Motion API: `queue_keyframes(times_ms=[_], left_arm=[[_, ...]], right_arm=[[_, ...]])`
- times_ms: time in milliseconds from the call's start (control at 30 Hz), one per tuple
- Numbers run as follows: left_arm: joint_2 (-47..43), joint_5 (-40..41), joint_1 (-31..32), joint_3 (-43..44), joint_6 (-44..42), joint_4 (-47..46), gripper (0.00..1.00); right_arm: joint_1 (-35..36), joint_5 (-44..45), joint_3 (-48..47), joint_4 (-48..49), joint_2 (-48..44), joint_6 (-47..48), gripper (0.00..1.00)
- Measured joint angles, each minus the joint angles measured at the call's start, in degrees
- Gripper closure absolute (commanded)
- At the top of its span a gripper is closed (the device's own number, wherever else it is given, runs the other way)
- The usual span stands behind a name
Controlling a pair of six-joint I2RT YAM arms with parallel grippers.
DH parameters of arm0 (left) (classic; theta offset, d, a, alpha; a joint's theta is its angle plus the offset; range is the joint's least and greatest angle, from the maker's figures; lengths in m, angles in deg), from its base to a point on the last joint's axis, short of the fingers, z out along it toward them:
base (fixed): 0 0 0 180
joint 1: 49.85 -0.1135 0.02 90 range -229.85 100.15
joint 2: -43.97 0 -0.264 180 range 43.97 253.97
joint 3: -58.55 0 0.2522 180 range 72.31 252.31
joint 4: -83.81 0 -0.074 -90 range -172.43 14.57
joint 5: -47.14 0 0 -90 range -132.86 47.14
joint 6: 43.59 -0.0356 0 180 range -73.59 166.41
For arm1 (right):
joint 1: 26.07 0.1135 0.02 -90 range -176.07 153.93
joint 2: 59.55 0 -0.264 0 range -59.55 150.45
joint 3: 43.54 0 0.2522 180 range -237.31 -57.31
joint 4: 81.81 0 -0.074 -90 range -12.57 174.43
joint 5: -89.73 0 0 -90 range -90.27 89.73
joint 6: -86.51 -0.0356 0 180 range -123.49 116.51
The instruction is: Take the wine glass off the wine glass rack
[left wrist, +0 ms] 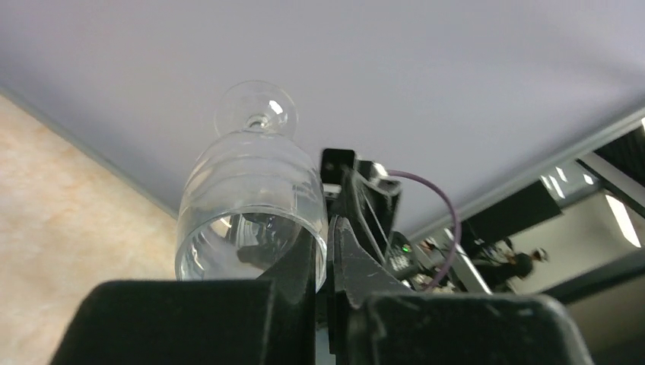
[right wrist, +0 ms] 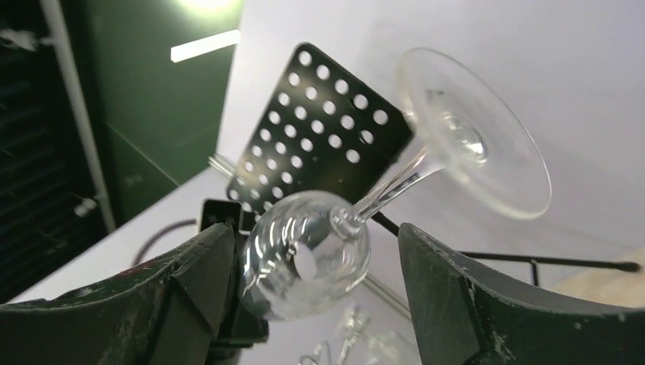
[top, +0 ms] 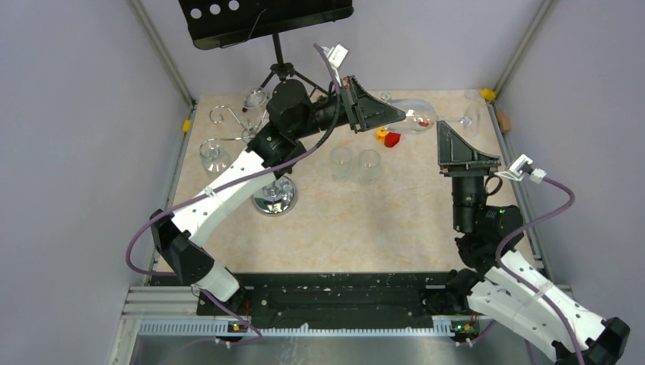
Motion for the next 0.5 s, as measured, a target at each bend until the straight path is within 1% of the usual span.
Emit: queue_keyframes(times_ms=[100,200,233,267,367,500], left_arm=[[0.87,3.26,-0.02,3.39,-6.73,7.63,1.0],[2.6,6.27,-0.04,8.33,-13.46,15.98,1.0],[2.84,6.54,-0.04,9.09,-14.25,16.96,1.0],[4.7,7.89,-0.04,12.98,-17.81,21.88,1.0],[9.35,10.78,0.17,21.42,-24.06,31.98,1.0],[16.81,16.26,1.2,30.97,-31.1,43.63,1.0]], right_arm=[[0.0,-0.63,-1.01,-9.18,-2.69,0.44,0.17],[0.0,-1.62,-1.92,-18.38,-6.19,0.83,0.17],[0.0,-2.12,-2.32,-21.9,-7.56,1.05,0.18],[0.0,-2.58,-2.8,-25.66,-8.92,1.42,0.2],[0.0,-3.5,-6.45,-37.79,-12.2,3.3,0.24],[0.0,-3.45,-13.49,-51.82,-12.87,7.39,0.26]])
